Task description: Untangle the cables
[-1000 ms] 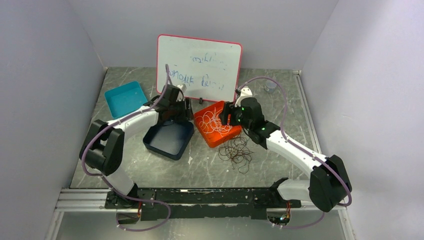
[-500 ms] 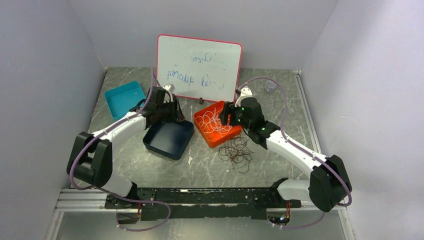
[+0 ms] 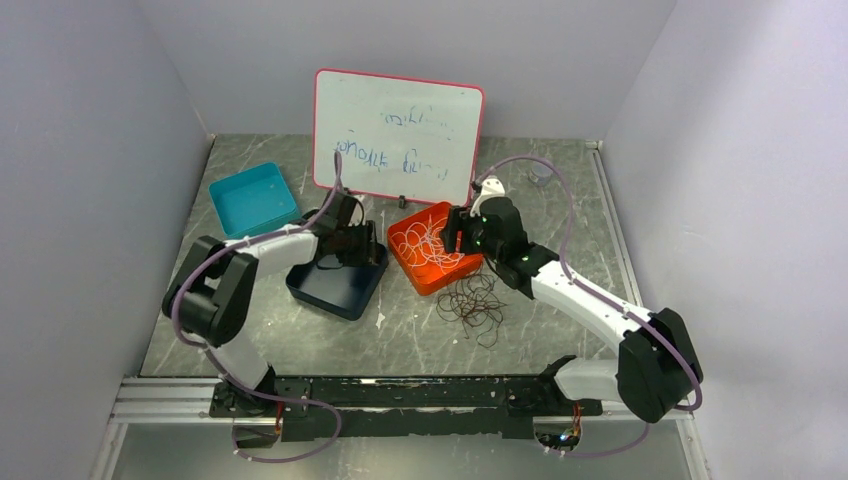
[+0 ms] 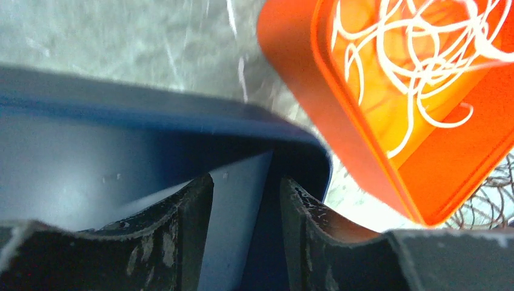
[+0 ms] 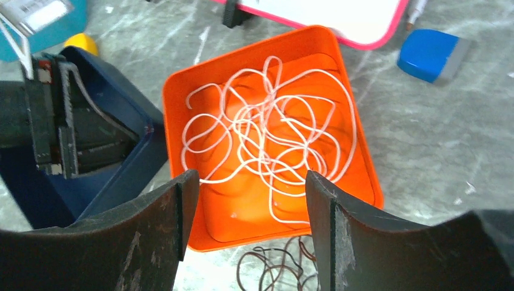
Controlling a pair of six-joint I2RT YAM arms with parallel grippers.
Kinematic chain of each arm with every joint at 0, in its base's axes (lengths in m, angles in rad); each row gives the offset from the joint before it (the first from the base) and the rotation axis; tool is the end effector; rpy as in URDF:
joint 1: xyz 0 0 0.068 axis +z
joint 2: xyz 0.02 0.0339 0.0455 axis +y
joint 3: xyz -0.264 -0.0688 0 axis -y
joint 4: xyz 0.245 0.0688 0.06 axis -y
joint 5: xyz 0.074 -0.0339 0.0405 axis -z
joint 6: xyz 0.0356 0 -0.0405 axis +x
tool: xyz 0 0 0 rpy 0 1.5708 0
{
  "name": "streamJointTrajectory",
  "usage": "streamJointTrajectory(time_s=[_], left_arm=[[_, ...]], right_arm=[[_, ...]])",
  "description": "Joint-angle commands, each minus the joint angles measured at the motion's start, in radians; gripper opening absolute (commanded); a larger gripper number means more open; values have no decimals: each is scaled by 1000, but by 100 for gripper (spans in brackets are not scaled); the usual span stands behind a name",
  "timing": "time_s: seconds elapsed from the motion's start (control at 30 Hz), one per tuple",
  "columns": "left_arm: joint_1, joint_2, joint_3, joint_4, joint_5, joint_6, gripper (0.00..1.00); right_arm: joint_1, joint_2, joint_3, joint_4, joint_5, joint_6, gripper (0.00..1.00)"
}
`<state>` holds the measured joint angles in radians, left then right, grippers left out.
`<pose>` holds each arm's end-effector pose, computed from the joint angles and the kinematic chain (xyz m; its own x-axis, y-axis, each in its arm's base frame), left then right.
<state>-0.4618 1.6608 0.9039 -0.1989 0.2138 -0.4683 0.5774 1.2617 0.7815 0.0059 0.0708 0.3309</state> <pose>0.2883 -0.1519 0.1630 -0.8985 -0.0455 -0.4366 0.1563 0.8963 -0.4151 0.2378 0.1519 0.2550 -0.5217 0.0469 -0.8518 -0.3407 0.9039 0.2585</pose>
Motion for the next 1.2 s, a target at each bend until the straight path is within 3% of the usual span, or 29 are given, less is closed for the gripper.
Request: streamJointTrajectory(time_s=[0.0,0.13,0.23,0.43,0.67,0.93,1.17], left_arm=[[6,73,123,18,-37,-20,51],[39,142,202,-18,-69,-40,53],[71,148,226,-13,-68,-56,55],[86,74,223,-20,-32,-23,57],[86,-126,54,-9,-17,-17,58],[86,-360,-92,-9,-16,-58,58],[87,-418,-143,-6,-20,-76,58]], right_arm=[[-1,-32,21,-79,124,31,68],[-1,-52,27,-196,252,112,69],[-1,-72,23,-256,253,157,70],[-1,-64,42,-390,158,133,69],[0,-18,22,-434,39,56,63],[-1,109,55,-382,55,-11,44],[-1,178,75,-339,24,-24,23]])
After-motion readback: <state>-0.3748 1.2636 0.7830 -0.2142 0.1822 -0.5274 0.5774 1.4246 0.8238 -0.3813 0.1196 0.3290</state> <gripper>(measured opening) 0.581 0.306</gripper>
